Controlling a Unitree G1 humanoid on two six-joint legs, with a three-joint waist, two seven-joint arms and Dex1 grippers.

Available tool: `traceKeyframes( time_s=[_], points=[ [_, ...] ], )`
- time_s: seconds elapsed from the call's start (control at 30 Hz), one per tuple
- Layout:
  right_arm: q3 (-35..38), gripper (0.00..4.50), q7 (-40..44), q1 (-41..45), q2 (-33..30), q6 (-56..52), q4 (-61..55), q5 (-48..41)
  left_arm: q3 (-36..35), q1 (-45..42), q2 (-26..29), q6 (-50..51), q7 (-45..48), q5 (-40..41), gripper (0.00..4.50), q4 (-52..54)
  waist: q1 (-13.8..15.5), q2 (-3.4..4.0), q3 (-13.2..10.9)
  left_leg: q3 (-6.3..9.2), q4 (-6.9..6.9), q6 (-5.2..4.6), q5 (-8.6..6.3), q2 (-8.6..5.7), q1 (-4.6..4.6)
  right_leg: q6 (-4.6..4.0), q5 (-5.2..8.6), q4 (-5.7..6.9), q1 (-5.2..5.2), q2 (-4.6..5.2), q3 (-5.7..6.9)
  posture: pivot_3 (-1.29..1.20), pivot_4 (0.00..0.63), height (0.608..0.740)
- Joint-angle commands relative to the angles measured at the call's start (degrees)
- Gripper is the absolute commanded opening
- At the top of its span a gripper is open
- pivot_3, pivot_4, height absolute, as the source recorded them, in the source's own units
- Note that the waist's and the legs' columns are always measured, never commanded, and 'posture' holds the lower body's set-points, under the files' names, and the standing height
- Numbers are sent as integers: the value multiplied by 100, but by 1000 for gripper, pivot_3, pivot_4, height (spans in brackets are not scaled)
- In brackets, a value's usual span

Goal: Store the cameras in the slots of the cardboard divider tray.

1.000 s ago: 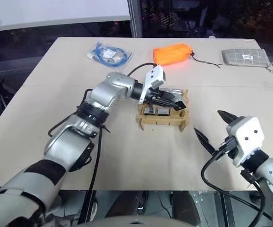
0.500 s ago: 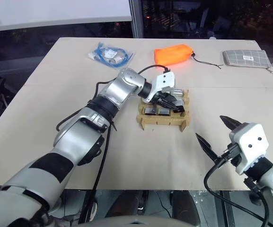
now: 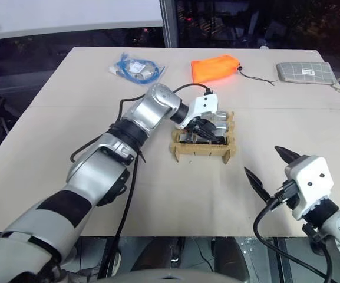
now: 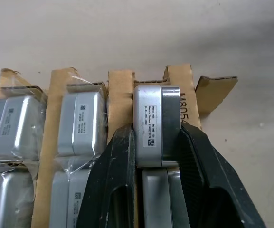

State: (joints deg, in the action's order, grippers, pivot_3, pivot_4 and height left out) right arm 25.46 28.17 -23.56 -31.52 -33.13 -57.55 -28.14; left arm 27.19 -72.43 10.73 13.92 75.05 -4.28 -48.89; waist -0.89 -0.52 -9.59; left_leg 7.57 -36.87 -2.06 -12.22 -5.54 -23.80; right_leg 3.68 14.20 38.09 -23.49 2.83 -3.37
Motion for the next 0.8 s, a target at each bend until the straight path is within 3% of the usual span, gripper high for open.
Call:
traceKeyframes(
  time_s=[0.03,0.17,0.33,0.5,0.57,0.7,0.8],
  points=[
    [8,4500,-52,6,-42,146,-234,19,-91,-65,8,-24,-87,-121,1721,47,0,0,0,0,-1,0,0,0,1,0,0,2,0,0,0,0,150,740],
    [-10,4500,-33,-6,-50,150,-235,-1,-603,-80,-33,275,-231,277,3238,416,15,0,0,2,-3,0,0,0,-1,0,0,3,0,0,2,0,150,740],
    [-192,4500,22,114,-96,139,-118,-28,-1741,183,301,1592,-319,1343,3238,2036,-18,0,-1,1,-10,0,0,3,-5,0,0,4,-1,15,0,0,150,740],
    [-361,4500,215,652,-192,100,457,-291,-3183,1524,553,1919,-1643,2104,3238,4230,-67,16,13,-4,-8,4,1,15,11,-2,-1,6,2,12,-10,0,150,740],
    [-370,4500,169,943,-230,124,742,-242,-3419,2012,896,2676,-1681,2478,3238,4801,-73,13,11,-13,-9,16,8,17,14,-3,-2,12,2,13,-21,0,150,740],
    [-503,4500,347,1506,-458,239,1436,-96,-4118,3469,1229,2709,-2343,2710,4452,6041,-13,12,10,-15,-19,16,8,15,11,-4,-2,19,0,14,-22,0,150,740],
    [-545,4500,606,1788,-679,345,1942,-41,-4537,4687,1435,2710,-2608,2866,4452,6835,23,11,11,-18,-19,18,8,14,11,-5,-3,16,-1,17,-26,0,150,740]
  ],
)
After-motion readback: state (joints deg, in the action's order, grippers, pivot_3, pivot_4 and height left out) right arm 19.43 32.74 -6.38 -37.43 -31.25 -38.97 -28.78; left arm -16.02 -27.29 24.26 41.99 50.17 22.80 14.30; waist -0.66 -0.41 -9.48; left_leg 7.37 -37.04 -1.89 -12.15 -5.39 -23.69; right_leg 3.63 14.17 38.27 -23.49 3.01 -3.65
